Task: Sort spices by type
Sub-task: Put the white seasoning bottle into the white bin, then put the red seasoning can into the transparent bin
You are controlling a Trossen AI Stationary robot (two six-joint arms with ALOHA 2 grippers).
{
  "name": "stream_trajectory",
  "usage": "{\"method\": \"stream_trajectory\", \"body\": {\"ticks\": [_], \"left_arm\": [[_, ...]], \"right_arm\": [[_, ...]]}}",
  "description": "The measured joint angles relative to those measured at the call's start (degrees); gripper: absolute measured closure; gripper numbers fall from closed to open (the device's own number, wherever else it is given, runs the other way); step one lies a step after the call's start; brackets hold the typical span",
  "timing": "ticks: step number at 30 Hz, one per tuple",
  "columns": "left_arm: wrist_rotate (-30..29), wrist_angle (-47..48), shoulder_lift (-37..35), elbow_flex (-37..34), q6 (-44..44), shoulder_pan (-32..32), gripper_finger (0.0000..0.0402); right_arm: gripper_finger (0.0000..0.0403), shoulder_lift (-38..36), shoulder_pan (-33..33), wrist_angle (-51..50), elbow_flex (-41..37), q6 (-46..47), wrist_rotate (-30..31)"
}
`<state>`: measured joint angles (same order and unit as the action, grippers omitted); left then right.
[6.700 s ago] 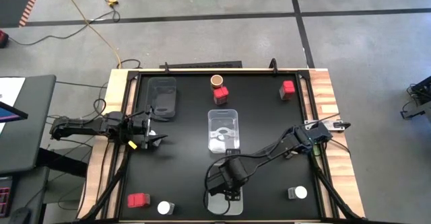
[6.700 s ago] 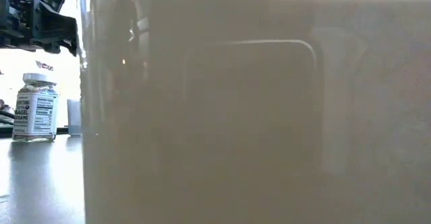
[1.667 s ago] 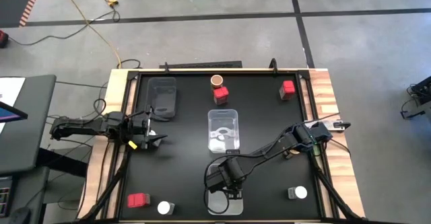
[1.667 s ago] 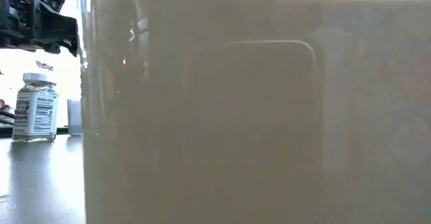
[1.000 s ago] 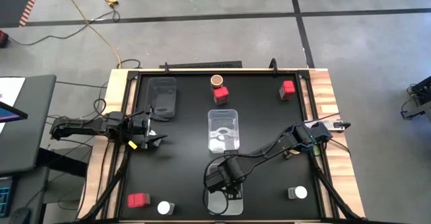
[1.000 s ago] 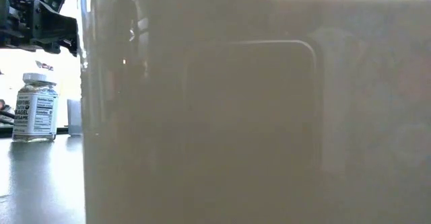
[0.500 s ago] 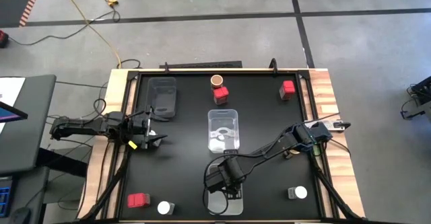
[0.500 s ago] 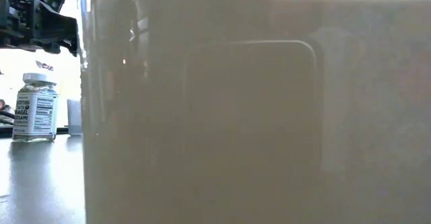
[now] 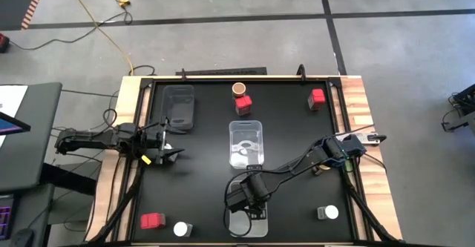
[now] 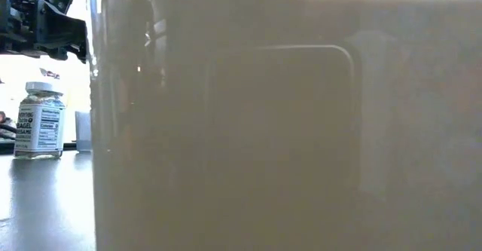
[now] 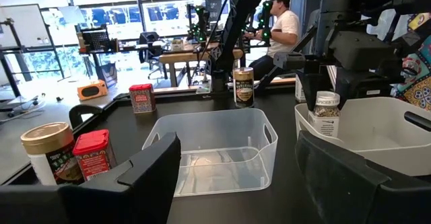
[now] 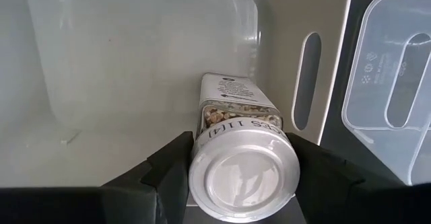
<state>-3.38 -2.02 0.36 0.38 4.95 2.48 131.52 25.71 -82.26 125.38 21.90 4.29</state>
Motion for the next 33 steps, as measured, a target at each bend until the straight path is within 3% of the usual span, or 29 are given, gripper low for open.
{"method": "stream_trajectory", "body": {"ticks": [7,33], "left_arm": [[0.0,0.0,0.0,0.0,0.0,0.0,0.0120],[0.0,0.0,0.0,0.0,0.0,0.0,0.0120]], "right_arm": [[0.0155,0.0,0.1,0.0,0.0,-1.3,0.0],[0.0077,-0.5,0.3,-2.5,2.9,-0.5,0.0]]}}
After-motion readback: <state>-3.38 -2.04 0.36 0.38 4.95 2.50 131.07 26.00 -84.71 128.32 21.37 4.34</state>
